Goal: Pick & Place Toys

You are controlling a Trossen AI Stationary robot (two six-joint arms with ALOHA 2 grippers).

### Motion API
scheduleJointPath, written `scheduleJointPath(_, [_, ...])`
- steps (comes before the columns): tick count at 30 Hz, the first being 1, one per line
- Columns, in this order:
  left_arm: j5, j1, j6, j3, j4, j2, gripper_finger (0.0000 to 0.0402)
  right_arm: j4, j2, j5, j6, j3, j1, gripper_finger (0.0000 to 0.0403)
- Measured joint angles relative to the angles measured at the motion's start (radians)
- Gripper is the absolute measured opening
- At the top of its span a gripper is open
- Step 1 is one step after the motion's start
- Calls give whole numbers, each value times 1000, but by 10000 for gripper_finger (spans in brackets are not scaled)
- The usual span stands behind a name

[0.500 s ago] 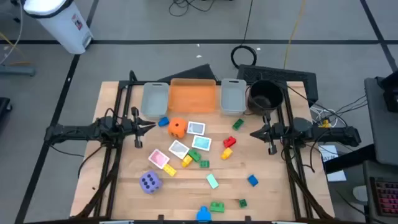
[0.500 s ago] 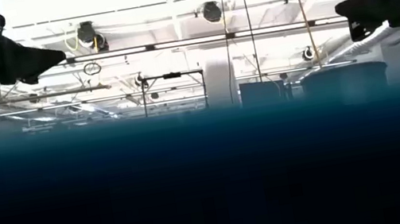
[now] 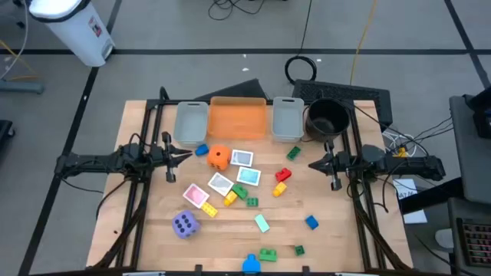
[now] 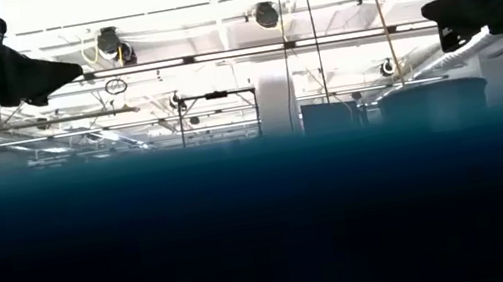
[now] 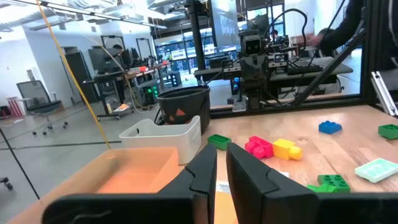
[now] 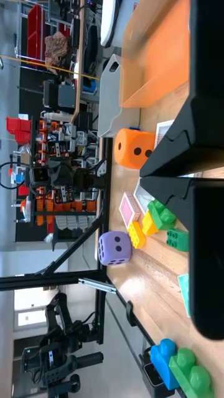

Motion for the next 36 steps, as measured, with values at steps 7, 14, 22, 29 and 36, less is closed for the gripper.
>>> scheduleJointPath(7, [0, 0, 0, 0, 0, 0, 47, 0, 0, 0, 0, 0, 0, 0])
scheduleJointPath(14, [0, 0, 0, 0, 0, 0, 47, 0, 0, 0, 0, 0, 0, 0])
scheduleJointPath(22, [0, 0, 0, 0, 0, 0, 47, 0, 0, 0, 0, 0, 0, 0])
scheduleJointPath(29, [0, 0, 0, 0, 0, 0, 47, 13, 0, -2, 0, 0, 0, 0])
scheduleJointPath(36, [0, 0, 0, 0, 0, 0, 47, 269, 16, 0, 225, 16, 0, 0])
